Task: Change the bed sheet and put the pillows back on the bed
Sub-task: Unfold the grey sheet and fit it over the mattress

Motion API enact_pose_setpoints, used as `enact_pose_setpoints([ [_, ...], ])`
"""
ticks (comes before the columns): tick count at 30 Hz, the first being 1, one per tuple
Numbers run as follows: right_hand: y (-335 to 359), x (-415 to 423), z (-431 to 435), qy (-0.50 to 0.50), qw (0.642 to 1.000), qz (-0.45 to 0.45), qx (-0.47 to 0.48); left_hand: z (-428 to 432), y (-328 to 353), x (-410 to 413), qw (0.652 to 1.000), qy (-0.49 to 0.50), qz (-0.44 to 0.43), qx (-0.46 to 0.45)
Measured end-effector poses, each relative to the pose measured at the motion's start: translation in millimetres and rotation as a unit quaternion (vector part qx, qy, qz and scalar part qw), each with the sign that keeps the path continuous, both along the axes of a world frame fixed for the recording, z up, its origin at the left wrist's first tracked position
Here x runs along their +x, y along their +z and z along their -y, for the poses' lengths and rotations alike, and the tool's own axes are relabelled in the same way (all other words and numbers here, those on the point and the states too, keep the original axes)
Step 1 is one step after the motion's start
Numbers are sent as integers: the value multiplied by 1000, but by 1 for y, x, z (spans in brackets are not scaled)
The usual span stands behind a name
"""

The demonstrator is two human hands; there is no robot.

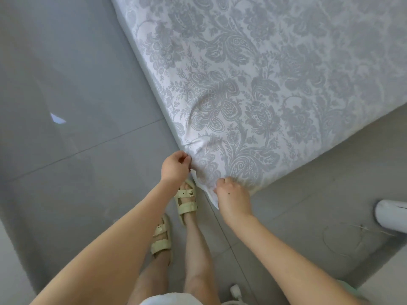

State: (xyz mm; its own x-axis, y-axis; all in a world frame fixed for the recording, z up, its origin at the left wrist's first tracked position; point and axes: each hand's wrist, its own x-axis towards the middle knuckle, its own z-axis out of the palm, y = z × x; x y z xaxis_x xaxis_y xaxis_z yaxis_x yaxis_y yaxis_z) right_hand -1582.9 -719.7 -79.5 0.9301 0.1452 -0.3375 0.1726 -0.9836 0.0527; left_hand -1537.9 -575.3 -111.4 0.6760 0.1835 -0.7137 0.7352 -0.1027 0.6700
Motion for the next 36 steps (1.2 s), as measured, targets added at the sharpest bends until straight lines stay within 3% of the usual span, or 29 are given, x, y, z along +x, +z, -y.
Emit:
enact_pose_setpoints([
  [8,-1,-14,-1,-15,999,-13,40,2,-6,-4,981,-152,-23,121],
  [10,8,-12,7,-29,997,-31,65,5,-1,0,983,-137,-35,116],
  [13,15,-36,29,-236,957,-47,161,14,14,-9,993,-72,-91,-2],
  [14,16,-45,35,-320,931,-40,172,21,17,-14,990,-60,-119,-50],
  [16,9,-56,41,-497,822,-119,251,37,18,-26,980,-43,-154,-118],
  [18,-2,-53,38,-620,640,-170,421,52,20,-34,978,-27,-156,-137],
  [19,-4,-49,37,-642,584,-159,470,57,21,-34,980,-29,-150,-127],
  [20,-7,-46,35,-642,575,-142,486,60,20,-35,982,-25,-145,-117],
  [21,-11,-48,33,-635,594,-121,480,60,20,-37,984,-25,-143,-107],
  [24,-27,-67,30,-589,700,-76,396,53,21,-41,986,-59,-146,-57],
  [26,-29,-75,30,-563,732,-99,371,48,27,-40,974,-163,-159,7],
  [29,-14,-58,37,-508,781,-163,325,46,45,-20,898,-378,-173,145],
  [31,7,-40,46,-436,854,-178,222,48,55,0,857,-426,-66,281],
  [33,30,-17,58,-353,926,-90,104,51,66,23,823,-411,129,371],
  [34,40,-2,63,-321,942,-35,90,54,72,35,808,-407,192,381],
  [36,43,35,71,-290,950,-32,111,61,70,62,765,-460,191,408],
])
